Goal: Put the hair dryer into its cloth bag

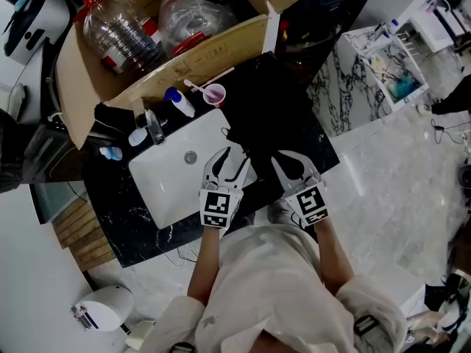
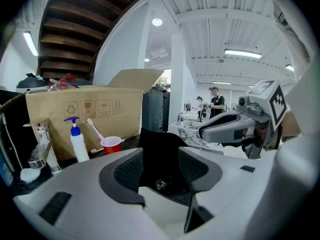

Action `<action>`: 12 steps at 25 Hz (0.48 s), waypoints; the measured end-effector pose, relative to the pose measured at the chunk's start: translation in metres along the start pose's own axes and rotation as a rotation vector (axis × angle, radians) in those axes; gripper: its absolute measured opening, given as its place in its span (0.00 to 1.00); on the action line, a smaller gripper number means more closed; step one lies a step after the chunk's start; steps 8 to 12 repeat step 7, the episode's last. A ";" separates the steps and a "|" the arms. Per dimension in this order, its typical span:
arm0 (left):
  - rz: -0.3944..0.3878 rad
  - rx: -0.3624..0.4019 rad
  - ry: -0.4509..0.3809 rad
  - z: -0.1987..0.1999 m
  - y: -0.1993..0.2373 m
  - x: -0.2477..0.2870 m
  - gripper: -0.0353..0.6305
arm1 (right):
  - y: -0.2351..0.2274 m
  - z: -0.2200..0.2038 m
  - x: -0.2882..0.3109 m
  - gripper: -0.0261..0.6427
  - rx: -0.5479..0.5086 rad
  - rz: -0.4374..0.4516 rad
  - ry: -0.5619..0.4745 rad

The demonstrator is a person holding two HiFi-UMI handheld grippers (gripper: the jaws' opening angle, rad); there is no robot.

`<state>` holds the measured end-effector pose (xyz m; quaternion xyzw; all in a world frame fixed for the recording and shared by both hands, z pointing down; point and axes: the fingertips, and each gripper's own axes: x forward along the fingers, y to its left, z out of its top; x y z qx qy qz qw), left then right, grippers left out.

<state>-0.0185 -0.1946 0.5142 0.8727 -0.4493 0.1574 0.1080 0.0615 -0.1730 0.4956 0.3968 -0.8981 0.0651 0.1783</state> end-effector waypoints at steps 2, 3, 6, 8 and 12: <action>-0.007 0.001 0.004 0.000 -0.001 0.001 0.38 | -0.001 0.000 0.000 0.07 0.004 -0.005 0.000; -0.011 0.003 0.005 -0.001 -0.001 0.002 0.38 | -0.002 0.000 0.001 0.07 0.002 -0.007 -0.002; -0.021 0.008 0.006 -0.001 0.000 0.005 0.38 | -0.004 0.001 0.004 0.07 -0.013 -0.010 -0.007; -0.024 0.010 0.006 -0.001 0.000 0.006 0.38 | -0.004 0.001 0.005 0.07 -0.015 -0.011 -0.008; -0.024 0.010 0.006 -0.001 0.000 0.006 0.38 | -0.004 0.001 0.005 0.07 -0.015 -0.011 -0.008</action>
